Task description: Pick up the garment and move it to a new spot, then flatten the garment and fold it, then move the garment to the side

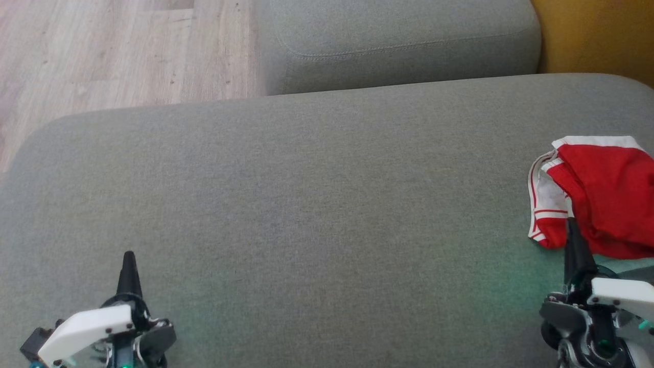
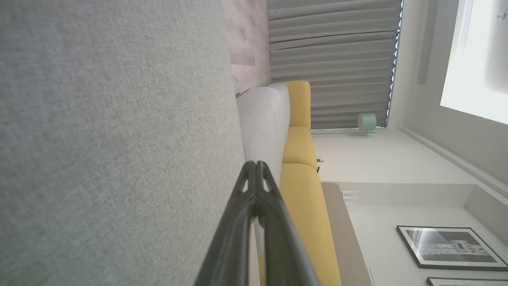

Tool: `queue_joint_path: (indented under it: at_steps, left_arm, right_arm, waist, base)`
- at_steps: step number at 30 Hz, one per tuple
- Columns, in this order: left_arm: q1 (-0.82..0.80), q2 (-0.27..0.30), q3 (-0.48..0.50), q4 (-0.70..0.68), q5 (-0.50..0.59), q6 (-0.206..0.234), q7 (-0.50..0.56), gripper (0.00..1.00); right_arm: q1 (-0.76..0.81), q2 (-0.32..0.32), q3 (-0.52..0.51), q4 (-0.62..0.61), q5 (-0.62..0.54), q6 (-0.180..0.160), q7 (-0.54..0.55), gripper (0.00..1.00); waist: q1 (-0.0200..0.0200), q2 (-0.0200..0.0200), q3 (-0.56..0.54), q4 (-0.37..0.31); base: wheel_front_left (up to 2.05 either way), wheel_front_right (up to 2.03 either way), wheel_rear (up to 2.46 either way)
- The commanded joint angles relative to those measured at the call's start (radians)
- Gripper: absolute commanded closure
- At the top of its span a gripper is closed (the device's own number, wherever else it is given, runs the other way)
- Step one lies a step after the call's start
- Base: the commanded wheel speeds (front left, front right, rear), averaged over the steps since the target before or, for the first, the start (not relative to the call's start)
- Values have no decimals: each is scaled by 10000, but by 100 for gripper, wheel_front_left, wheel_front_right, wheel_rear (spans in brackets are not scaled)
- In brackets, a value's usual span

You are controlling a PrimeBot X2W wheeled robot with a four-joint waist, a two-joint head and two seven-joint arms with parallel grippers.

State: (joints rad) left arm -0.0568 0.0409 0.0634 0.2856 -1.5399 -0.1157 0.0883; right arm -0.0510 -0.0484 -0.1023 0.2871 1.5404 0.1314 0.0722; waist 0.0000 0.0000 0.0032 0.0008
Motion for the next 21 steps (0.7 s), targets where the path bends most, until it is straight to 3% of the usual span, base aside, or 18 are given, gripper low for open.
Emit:
queue_joint_path:
  at_steps: [1, 6, 21]
  left_arm:
    - [-492, 89, 393, -368, -274, -112, 116, 100]
    - [-513, 93, 501, -401, -690, -150, 247, 100]
    - [-513, 93, 501, -402, -690, -150, 247, 100]
  right_arm:
    - [-537, -159, 142, -408, 353, -7, 125, 100]
    - [-552, -156, 73, -434, 838, -7, 259, 100]
    - [-556, -129, 35, -432, 806, -7, 290, 100]
  waist:
    - [0, 0, 0, -2]
    - [0, 0, -1, -8]
    - [0, 0, -1, -8]
  base:
    - [0, 0, 0]
    - [0, 0, 0]
    - [0, 0, 0]
